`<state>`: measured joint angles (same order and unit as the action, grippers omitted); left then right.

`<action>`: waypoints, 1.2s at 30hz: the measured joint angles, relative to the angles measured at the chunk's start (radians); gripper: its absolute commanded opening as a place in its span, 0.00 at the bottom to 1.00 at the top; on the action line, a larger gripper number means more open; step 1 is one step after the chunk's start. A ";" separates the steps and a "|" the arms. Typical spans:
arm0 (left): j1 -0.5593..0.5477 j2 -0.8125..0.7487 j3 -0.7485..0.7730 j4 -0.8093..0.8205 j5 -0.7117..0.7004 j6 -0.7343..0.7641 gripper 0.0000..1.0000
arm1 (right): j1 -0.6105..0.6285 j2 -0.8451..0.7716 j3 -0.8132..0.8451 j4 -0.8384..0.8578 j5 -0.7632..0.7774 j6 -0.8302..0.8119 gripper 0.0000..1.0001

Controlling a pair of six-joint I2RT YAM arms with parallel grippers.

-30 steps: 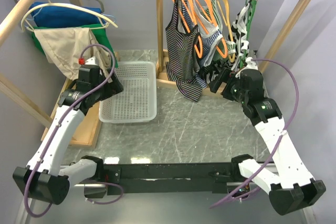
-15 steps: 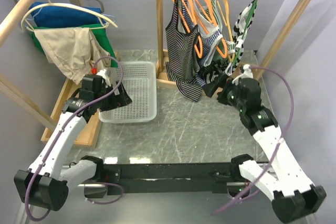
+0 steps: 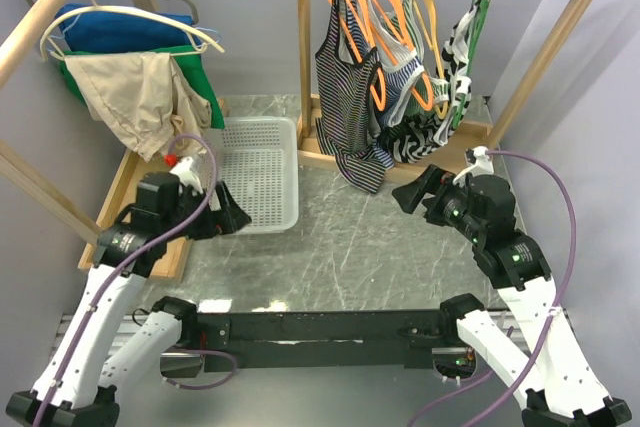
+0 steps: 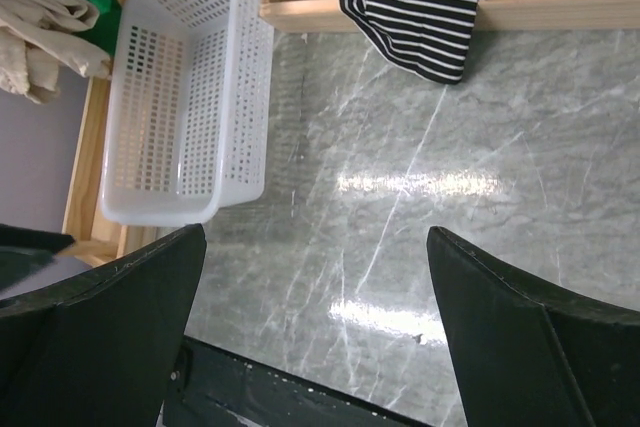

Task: Remove the tank top from the hanger
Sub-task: Move the bin to the corner of the board.

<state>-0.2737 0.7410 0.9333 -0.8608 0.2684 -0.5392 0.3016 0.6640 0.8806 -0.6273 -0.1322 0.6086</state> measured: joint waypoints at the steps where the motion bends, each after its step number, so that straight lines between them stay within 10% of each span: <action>1: -0.013 -0.001 -0.021 -0.007 -0.002 -0.004 0.96 | 0.000 -0.002 0.000 -0.006 0.000 0.000 1.00; 36: -0.171 0.506 -0.027 0.141 -0.281 -0.108 0.96 | 0.000 0.065 -0.038 -0.011 -0.019 0.015 1.00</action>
<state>-0.4442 1.2469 0.9066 -0.7200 -0.0124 -0.6468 0.3016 0.7292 0.8429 -0.6388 -0.1516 0.6239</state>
